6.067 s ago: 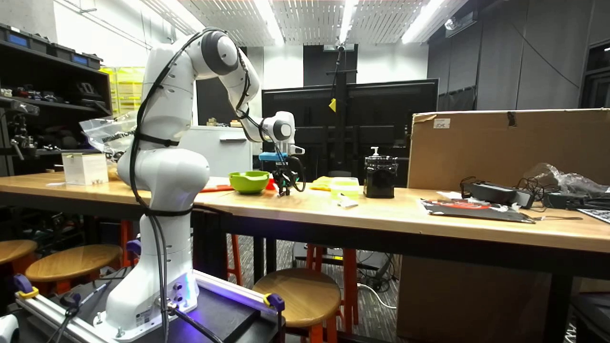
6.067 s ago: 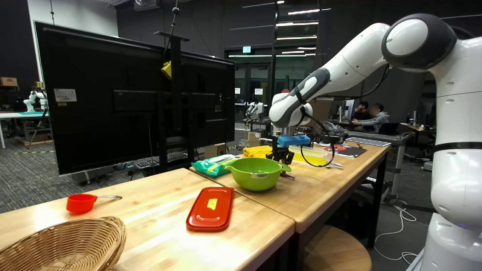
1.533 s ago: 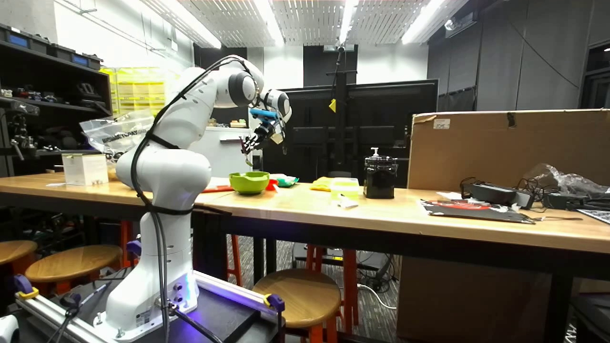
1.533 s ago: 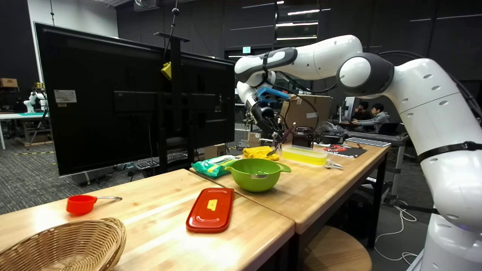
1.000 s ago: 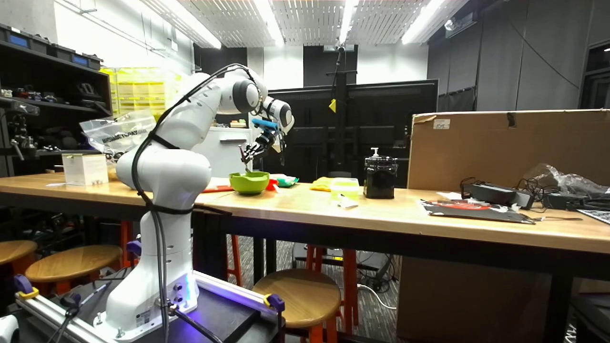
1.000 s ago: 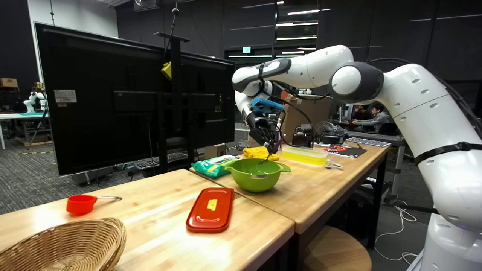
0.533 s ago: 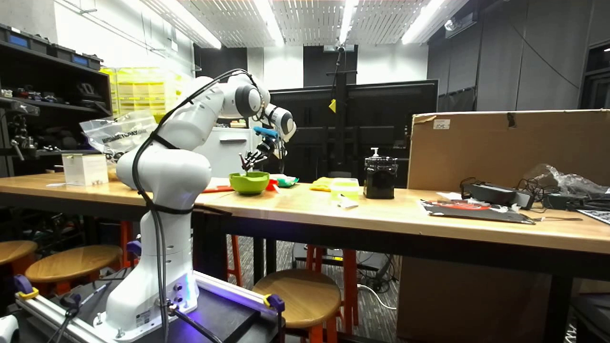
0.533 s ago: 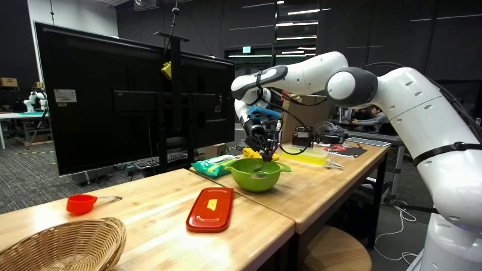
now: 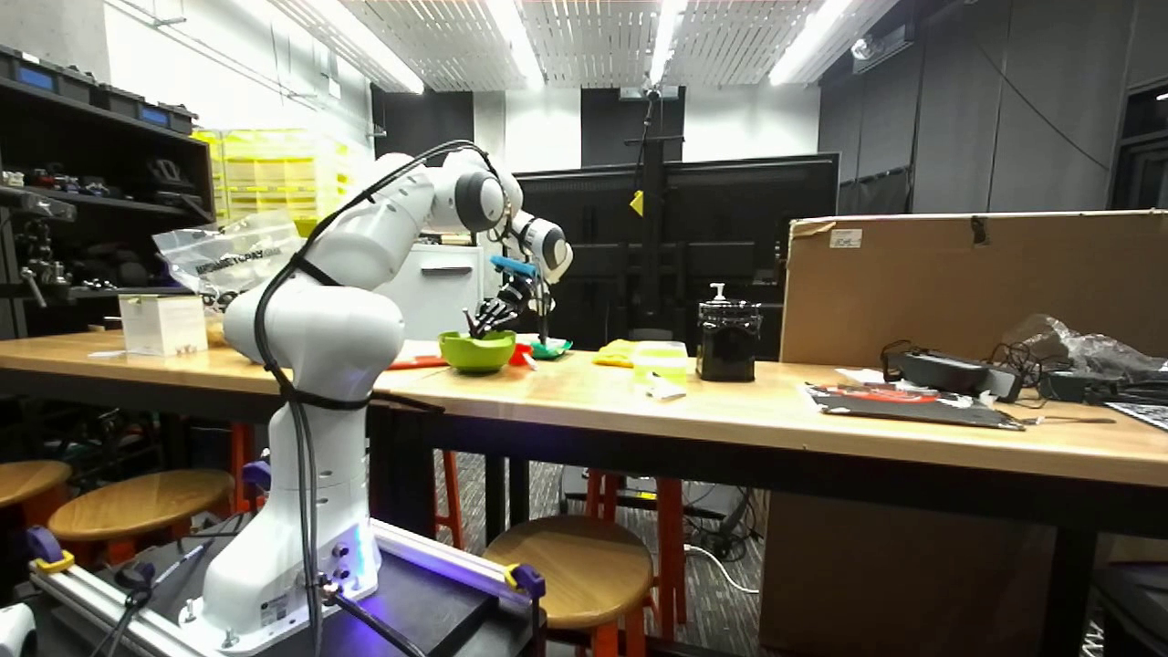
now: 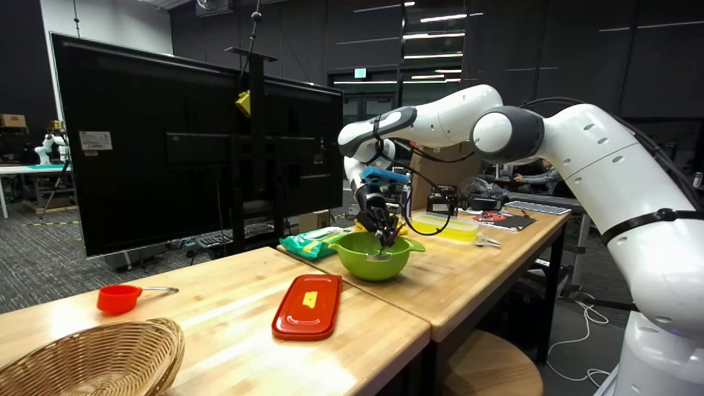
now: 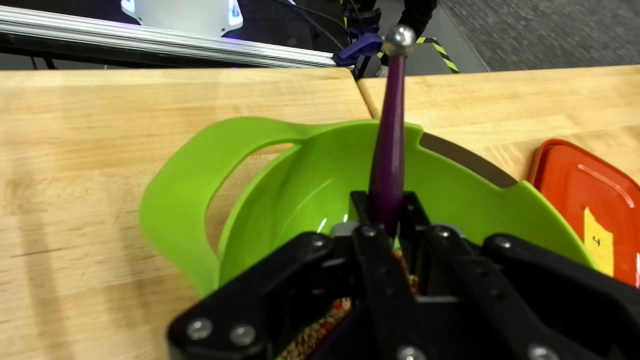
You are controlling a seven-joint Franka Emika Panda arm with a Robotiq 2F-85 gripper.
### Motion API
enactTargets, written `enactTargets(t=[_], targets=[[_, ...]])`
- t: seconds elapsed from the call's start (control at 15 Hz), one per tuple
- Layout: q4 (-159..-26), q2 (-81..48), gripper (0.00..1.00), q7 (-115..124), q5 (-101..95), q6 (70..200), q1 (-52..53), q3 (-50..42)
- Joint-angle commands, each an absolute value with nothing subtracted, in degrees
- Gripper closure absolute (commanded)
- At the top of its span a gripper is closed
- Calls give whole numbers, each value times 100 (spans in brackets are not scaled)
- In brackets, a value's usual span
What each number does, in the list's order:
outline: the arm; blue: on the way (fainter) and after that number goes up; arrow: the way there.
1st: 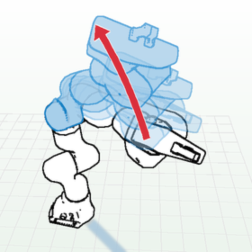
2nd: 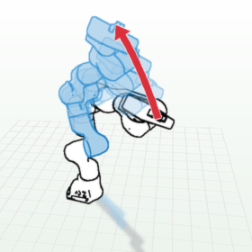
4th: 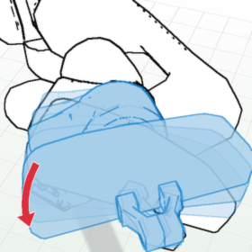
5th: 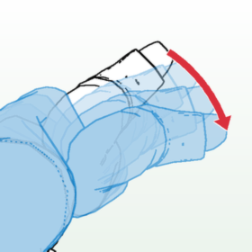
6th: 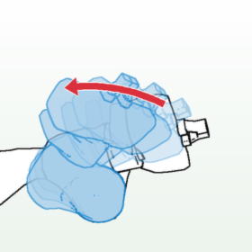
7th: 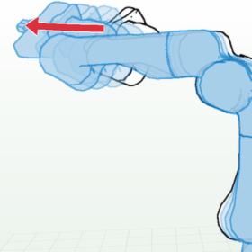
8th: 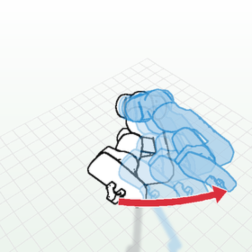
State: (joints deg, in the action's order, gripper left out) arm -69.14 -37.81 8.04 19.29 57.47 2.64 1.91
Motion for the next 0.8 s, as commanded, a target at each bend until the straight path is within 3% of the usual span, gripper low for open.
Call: enactTargets(t=[0.0,0.73], targets=[[-6951,-3809,96,826,1968,5810,217,153],[-6501,-4184,96,946,1858,5541,176,125]])
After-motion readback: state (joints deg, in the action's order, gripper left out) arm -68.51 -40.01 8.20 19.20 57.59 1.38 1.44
